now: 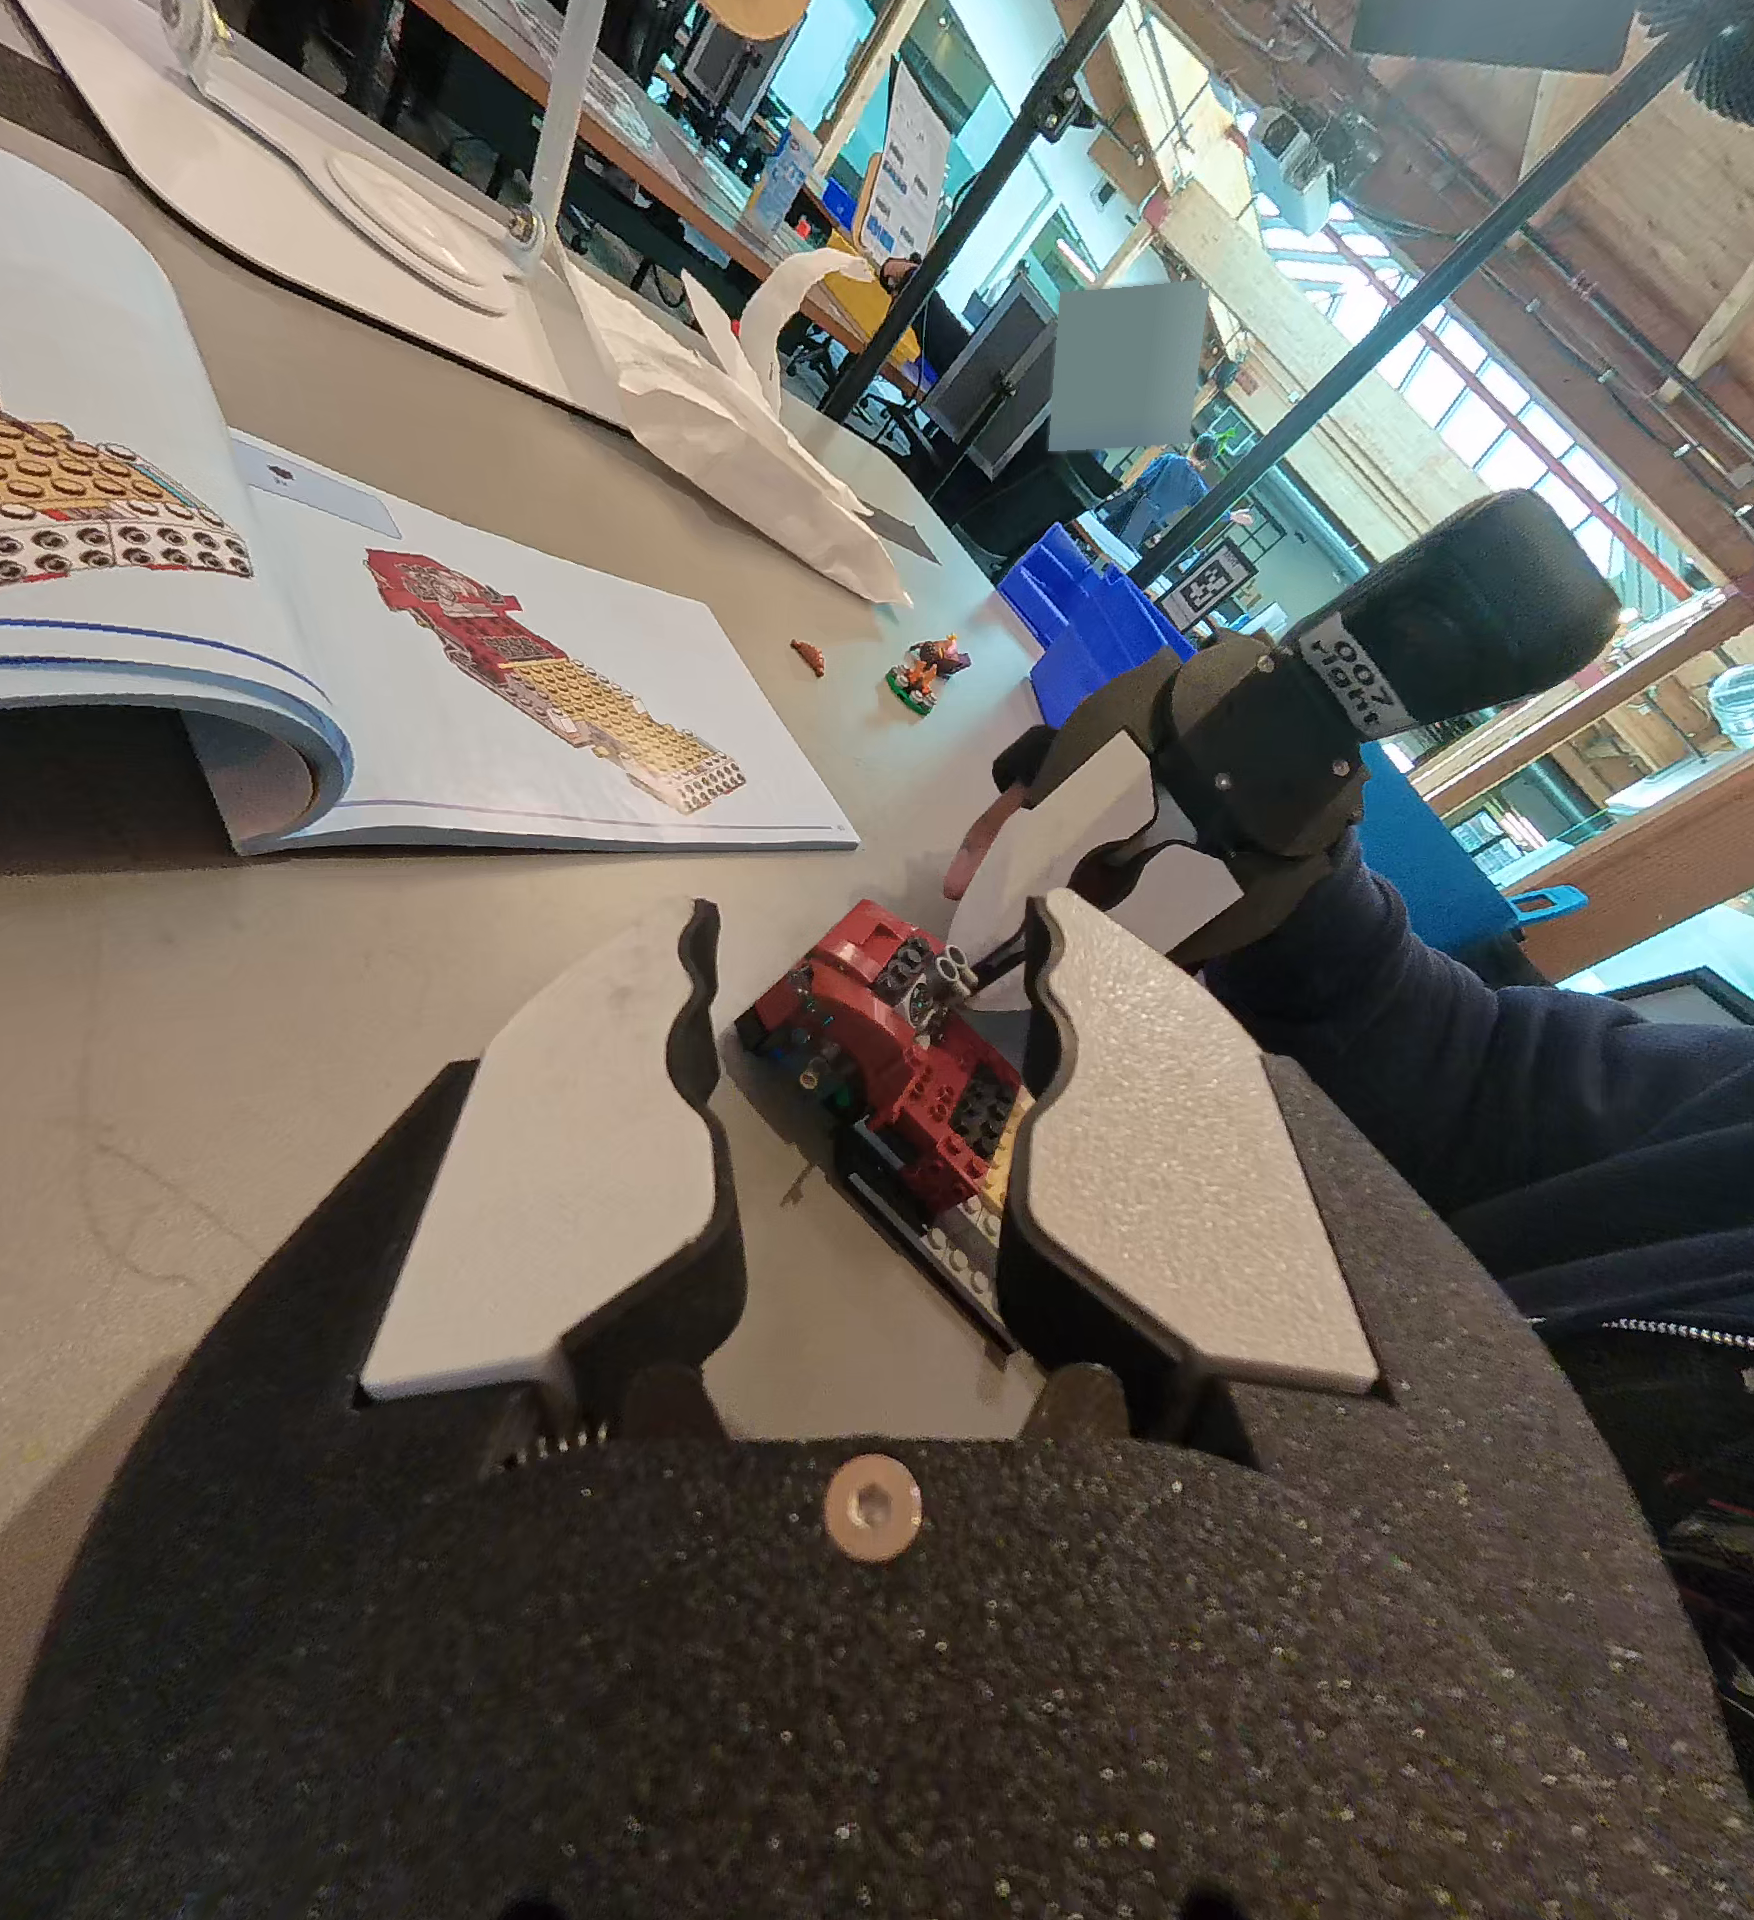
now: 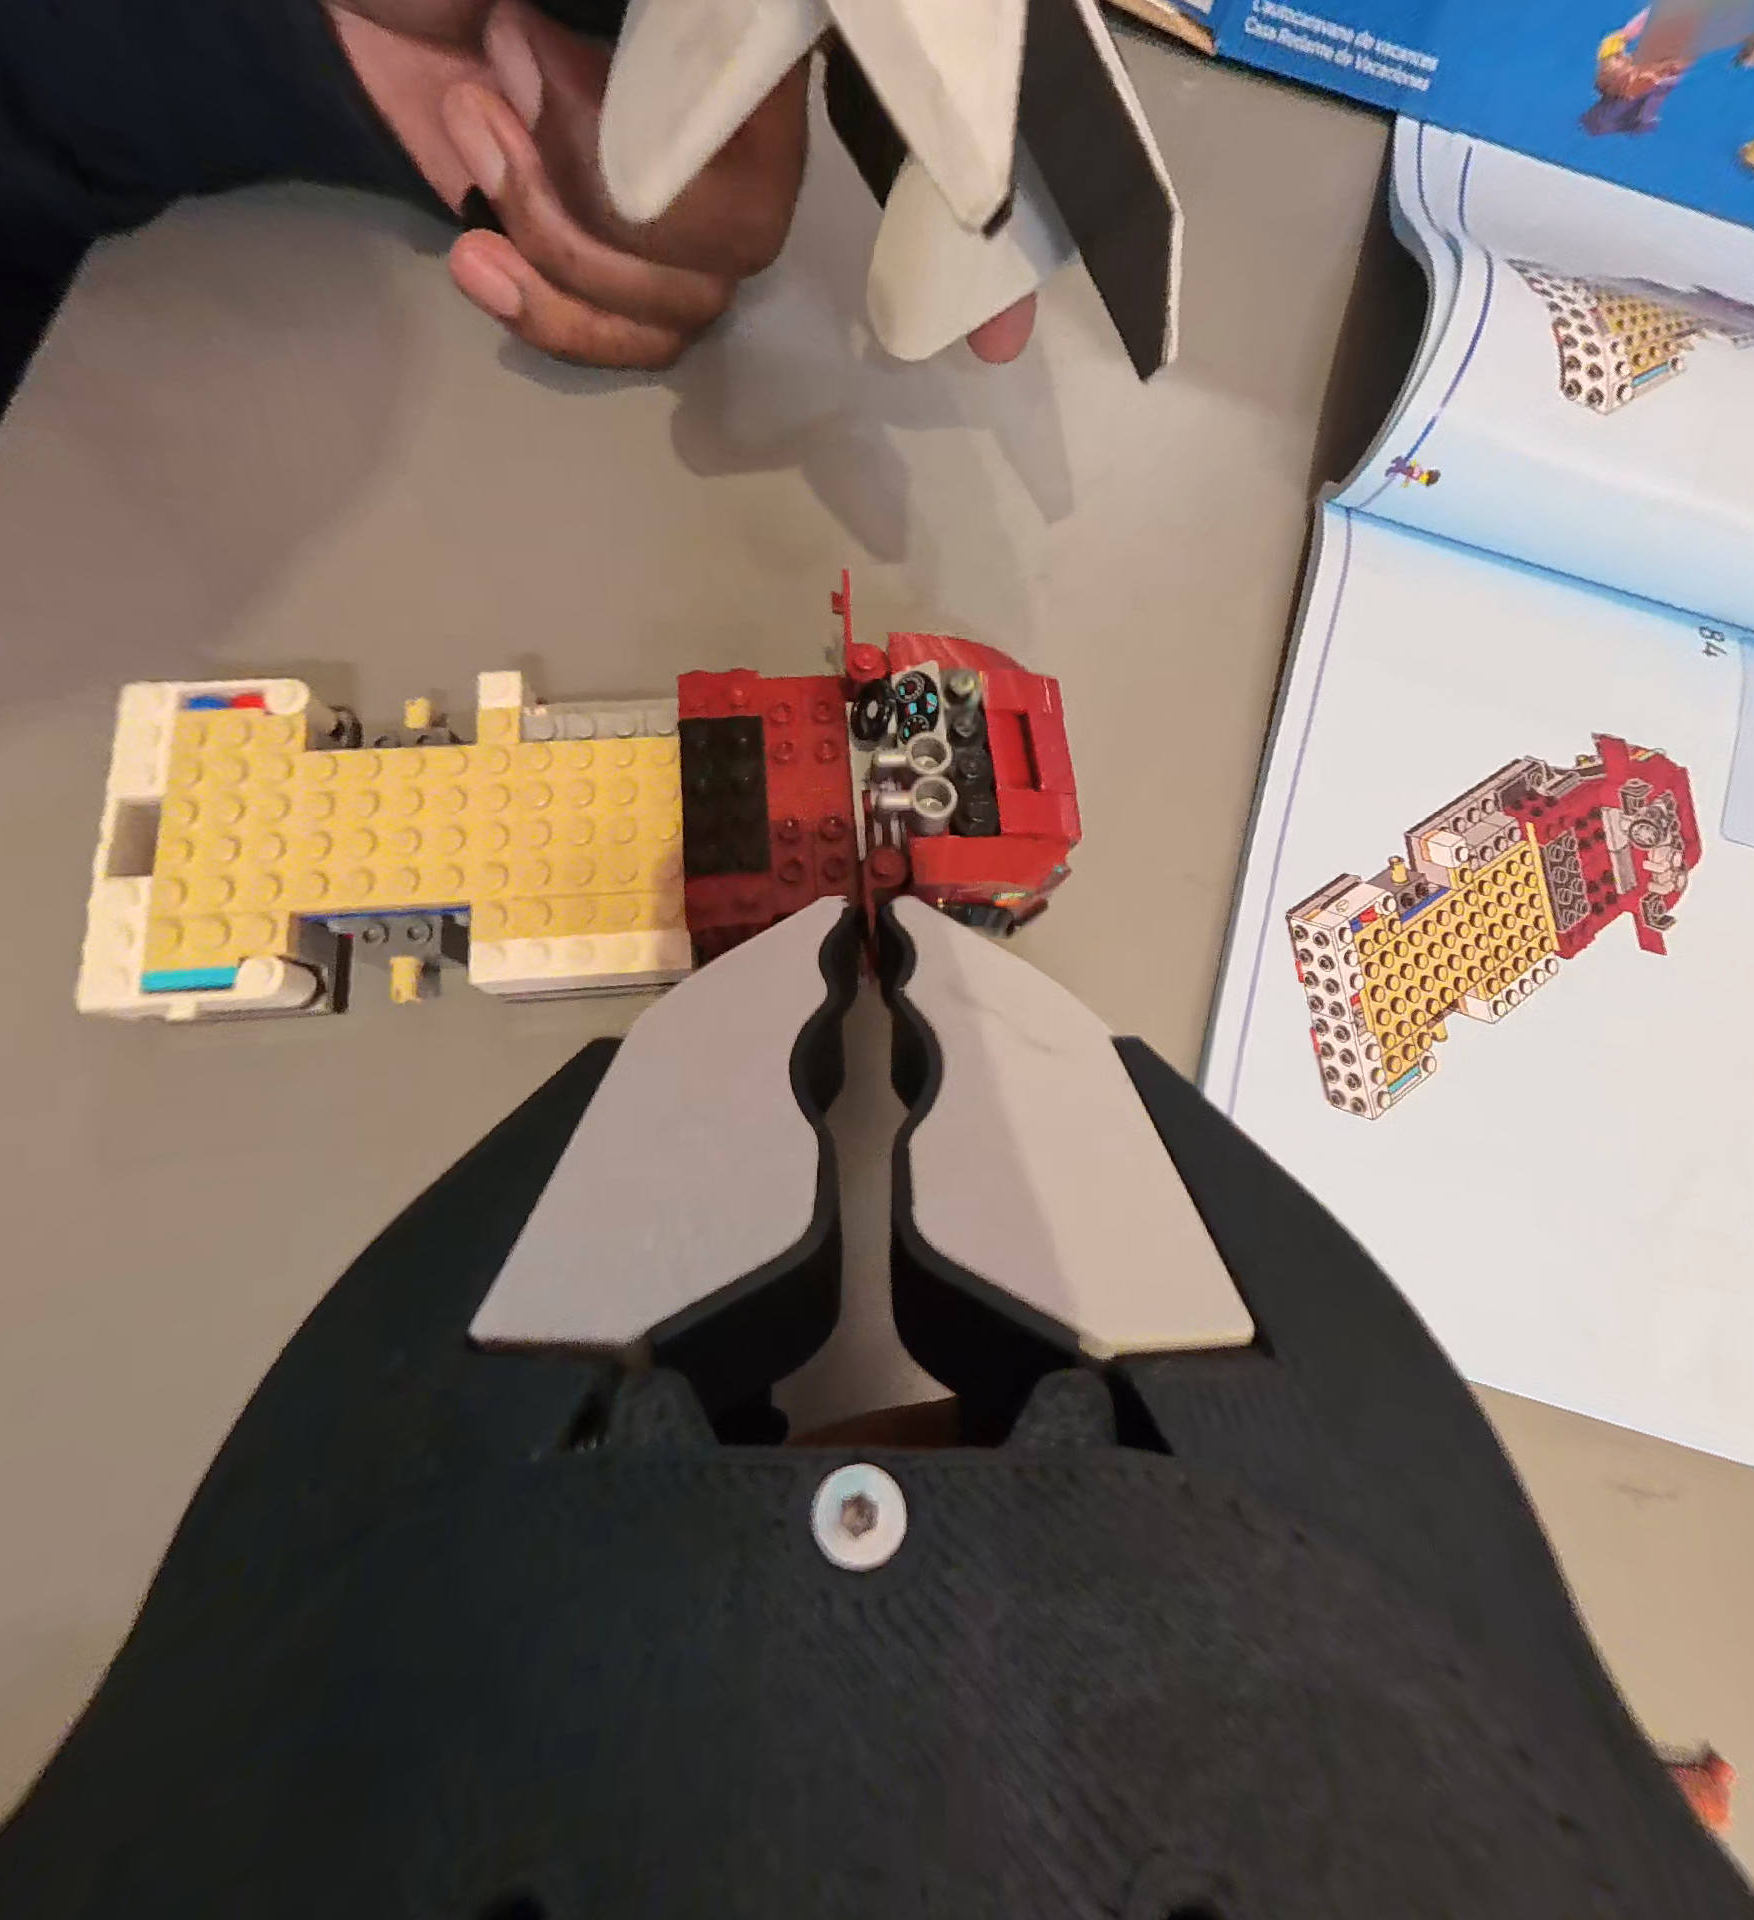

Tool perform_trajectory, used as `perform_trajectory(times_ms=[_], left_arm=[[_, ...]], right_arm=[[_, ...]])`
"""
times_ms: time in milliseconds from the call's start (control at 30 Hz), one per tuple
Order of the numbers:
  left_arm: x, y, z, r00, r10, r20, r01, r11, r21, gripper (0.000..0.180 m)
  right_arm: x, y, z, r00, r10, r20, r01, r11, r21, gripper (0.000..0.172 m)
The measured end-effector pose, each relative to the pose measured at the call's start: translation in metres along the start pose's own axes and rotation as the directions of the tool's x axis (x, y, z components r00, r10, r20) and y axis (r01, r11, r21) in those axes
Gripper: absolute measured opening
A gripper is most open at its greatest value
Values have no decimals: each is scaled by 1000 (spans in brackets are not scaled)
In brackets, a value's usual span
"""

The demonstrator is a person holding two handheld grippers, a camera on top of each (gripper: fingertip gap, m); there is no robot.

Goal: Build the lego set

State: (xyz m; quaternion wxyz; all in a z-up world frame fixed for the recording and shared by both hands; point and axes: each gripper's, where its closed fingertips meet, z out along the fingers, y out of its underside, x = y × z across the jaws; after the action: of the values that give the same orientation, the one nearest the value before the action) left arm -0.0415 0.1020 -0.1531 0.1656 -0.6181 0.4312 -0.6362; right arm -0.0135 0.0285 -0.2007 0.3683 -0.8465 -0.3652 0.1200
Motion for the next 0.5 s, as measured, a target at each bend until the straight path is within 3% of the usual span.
perform_trajectory(times_ms=[100,300,500], left_arm=[[0,0,0,999,-28,-16,28,1000,-9,57],[-1,19,14,942,-328,-74,312,934,-172,57],[1,27,44,942,-325,-88,282,904,-321,58]], right_arm=[[-3,-3,-7,1000,-15,-19,15,999,28,2],[-9,-3,-20,986,-111,-125,112,994,0,2],[-19,16,-18,988,-102,-119,101,995,-22,3]])
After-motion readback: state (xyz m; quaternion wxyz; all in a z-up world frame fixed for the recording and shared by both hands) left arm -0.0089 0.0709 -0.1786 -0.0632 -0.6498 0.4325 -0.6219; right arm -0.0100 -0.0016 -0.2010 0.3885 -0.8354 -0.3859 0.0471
